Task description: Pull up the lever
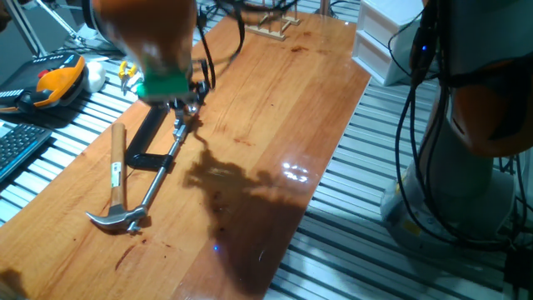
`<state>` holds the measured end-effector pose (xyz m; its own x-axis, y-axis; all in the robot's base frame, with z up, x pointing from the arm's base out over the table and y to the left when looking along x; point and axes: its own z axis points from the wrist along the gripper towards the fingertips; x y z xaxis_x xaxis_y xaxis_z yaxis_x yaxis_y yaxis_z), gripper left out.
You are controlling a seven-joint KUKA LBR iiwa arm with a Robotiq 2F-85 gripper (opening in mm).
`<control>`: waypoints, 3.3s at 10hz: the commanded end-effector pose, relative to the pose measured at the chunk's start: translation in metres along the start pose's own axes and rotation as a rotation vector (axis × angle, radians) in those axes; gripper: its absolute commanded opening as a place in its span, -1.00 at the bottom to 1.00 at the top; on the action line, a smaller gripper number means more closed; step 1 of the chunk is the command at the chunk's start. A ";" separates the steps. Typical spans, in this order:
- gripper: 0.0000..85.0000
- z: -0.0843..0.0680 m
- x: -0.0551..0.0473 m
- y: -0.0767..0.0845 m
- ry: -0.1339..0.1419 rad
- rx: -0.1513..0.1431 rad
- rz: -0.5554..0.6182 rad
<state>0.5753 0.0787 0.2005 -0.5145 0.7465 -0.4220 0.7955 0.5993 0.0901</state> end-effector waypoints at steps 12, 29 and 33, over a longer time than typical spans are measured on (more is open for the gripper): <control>-1.00 -0.010 -0.063 -0.013 0.154 0.019 0.032; -1.00 0.008 -0.096 -0.028 0.286 0.027 0.130; -1.00 0.006 -0.094 -0.026 0.288 0.029 0.139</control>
<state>0.6049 -0.0085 0.2326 -0.4663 0.8739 -0.1373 0.8712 0.4806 0.1000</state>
